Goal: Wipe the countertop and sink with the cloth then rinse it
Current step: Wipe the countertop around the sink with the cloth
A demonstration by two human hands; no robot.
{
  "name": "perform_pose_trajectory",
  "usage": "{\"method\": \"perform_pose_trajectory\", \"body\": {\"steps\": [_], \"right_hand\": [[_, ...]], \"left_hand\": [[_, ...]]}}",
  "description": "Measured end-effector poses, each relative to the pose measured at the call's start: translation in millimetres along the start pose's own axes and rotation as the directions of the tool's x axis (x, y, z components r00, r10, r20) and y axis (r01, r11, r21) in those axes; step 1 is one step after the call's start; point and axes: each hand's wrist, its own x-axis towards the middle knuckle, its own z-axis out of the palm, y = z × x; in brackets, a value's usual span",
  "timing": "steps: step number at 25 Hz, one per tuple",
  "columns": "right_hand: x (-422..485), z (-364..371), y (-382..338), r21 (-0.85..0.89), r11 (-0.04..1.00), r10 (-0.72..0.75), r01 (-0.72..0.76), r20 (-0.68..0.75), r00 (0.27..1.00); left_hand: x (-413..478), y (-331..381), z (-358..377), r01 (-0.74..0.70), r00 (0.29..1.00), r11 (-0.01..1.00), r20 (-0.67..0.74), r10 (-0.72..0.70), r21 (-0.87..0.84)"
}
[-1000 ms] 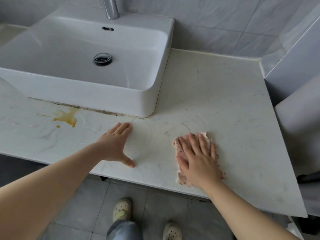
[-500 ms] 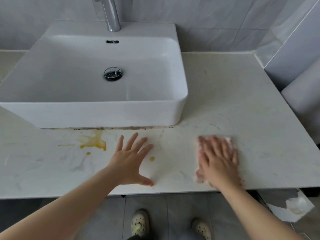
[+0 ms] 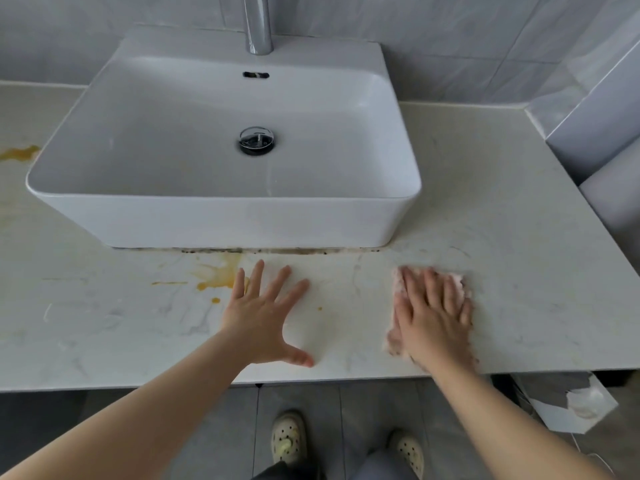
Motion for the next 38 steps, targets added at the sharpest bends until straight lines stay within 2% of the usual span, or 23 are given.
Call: {"method": "perform_pose_trajectory", "body": {"steps": [2, 4, 7, 8, 9, 11, 12, 13, 15, 17, 18, 19, 21, 23, 24, 26, 28, 29, 31, 32, 34, 36, 38], "right_hand": [[3, -4, -42, 0.127, 0.982, 0.137, -0.140, 0.031, 0.990], [-18, 8, -92, 0.112, 0.988, -0.108, 0.109, -0.011, 0.994], [-40, 15, -78, -0.064, 0.852, -0.524, 0.520, -0.076, 0.849], [-33, 11, -54, -0.082, 0.852, -0.522, 0.517, -0.051, 0.851], [-25, 11, -33, -0.043, 0.910, -0.414, 0.413, -0.015, 0.910], [-7, 3, -20, 0.044, 0.997, -0.056, 0.056, -0.015, 0.998], [-1, 1, -32, 0.106, 0.993, 0.063, -0.061, -0.015, 0.998], [-3, 1, -55, 0.135, 0.988, 0.072, -0.071, -0.003, 0.997], [-27, 8, -97, 0.096, 0.977, -0.189, 0.189, -0.010, 0.982], [-45, 15, -92, -0.019, 0.855, -0.517, 0.518, 0.040, 0.855], [-40, 13, -72, -0.061, 0.810, -0.581, 0.583, 0.044, 0.812], [-31, 11, -51, -0.056, 0.837, -0.545, 0.544, 0.004, 0.838], [-5, 10, -22, 0.009, 0.976, -0.214, 0.216, -0.097, 0.972], [19, 2, -35, 0.138, 0.983, 0.126, -0.118, -0.046, 0.991], [21, 0, -57, 0.169, 0.974, 0.161, -0.154, -0.031, 0.986], [4, 6, -100, 0.137, 0.990, -0.034, 0.040, -0.045, 0.998], [-21, 15, -101, 0.039, 0.917, -0.395, 0.397, -0.041, 0.918], [-23, 14, -82, -0.015, 0.871, -0.491, 0.491, -0.042, 0.870], [-2, 11, -37, -0.022, 0.915, -0.404, 0.404, -0.076, 0.912], [11, 8, -20, -0.008, 0.970, -0.241, 0.242, -0.101, 0.965], [24, 1, -18, 0.081, 0.996, 0.046, -0.038, -0.090, 0.995], [6, 0, -54, 0.107, 0.993, -0.054, 0.057, -0.031, 0.998], [-27, 15, -71, 0.039, 0.909, -0.412, 0.415, -0.056, 0.909]], "left_hand": [[1, 2, 1, 0.002, 1.000, 1.000, 0.011, -0.002, -0.008], [1, 1, 2, 0.004, 1.000, 0.999, -0.001, -0.004, -0.033], [1, -6, 1, -0.024, 1.000, 0.999, -0.008, 0.024, -0.045], [1, -8, 1, -0.033, 0.999, 0.998, -0.005, 0.032, -0.047], [1, -8, 0, -0.034, 0.999, 0.998, -0.006, 0.034, -0.052], [2, -7, -1, -0.027, 1.000, 0.998, -0.012, 0.026, -0.057], [2, -6, -1, -0.025, 1.000, 0.998, -0.013, 0.024, -0.058], [2, -5, -1, -0.022, 1.000, 0.998, -0.014, 0.021, -0.062], [2, -5, -1, -0.009, 1.000, 0.997, -0.027, 0.007, -0.072], [1, -10, -2, -0.021, 0.999, 0.998, -0.036, 0.019, -0.055], [1, -12, -2, -0.034, 0.999, 0.999, -0.036, 0.033, -0.043], [0, -13, -3, -0.047, 0.998, 0.998, -0.032, 0.046, -0.039], [-1, -14, -3, -0.052, 0.998, 0.997, -0.029, 0.050, -0.056], [-1, -13, -4, -0.049, 0.998, 0.996, -0.029, 0.047, -0.070], [0, -12, -4, -0.046, 0.999, 0.996, -0.030, 0.044, -0.072], [0, -12, -3, -0.033, 0.999, 0.997, -0.040, 0.030, -0.076], [0, -13, -3, -0.025, 0.999, 0.997, -0.049, 0.021, -0.076], [0, -13, -3, -0.025, 0.999, 0.997, -0.050, 0.021, -0.074], [-1, -13, -3, -0.026, 0.999, 0.997, -0.043, 0.022, -0.077], [-1, -12, -3, -0.023, 0.999, 0.997, -0.043, 0.019, -0.077], [-2, -11, -4, -0.013, 0.999, 0.997, -0.042, 0.009, -0.077], [-2, -9, -6, -0.001, 1.000, 0.996, -0.030, -0.002, -0.085], [-2, -8, -7, 0.006, 1.000, 0.997, -0.024, -0.008, -0.083]]}}
